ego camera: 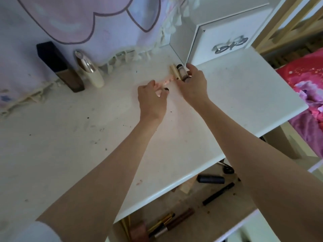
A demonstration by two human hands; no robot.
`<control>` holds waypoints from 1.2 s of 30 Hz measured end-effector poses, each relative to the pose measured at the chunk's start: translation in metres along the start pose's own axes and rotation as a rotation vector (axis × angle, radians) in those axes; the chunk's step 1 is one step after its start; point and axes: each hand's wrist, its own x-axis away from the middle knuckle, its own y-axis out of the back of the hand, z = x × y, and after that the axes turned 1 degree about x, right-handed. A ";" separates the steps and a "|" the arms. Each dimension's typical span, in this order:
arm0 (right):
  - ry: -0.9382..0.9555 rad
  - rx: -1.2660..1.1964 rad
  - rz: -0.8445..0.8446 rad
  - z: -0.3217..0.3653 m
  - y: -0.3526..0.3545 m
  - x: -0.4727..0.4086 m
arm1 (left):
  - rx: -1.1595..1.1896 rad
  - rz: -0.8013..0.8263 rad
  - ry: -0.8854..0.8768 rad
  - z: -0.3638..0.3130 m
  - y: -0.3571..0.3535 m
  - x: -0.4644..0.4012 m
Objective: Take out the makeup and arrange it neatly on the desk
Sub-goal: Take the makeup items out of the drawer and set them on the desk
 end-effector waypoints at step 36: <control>0.192 0.735 0.154 -0.077 0.024 0.170 | -0.848 0.223 -0.428 0.073 0.030 0.121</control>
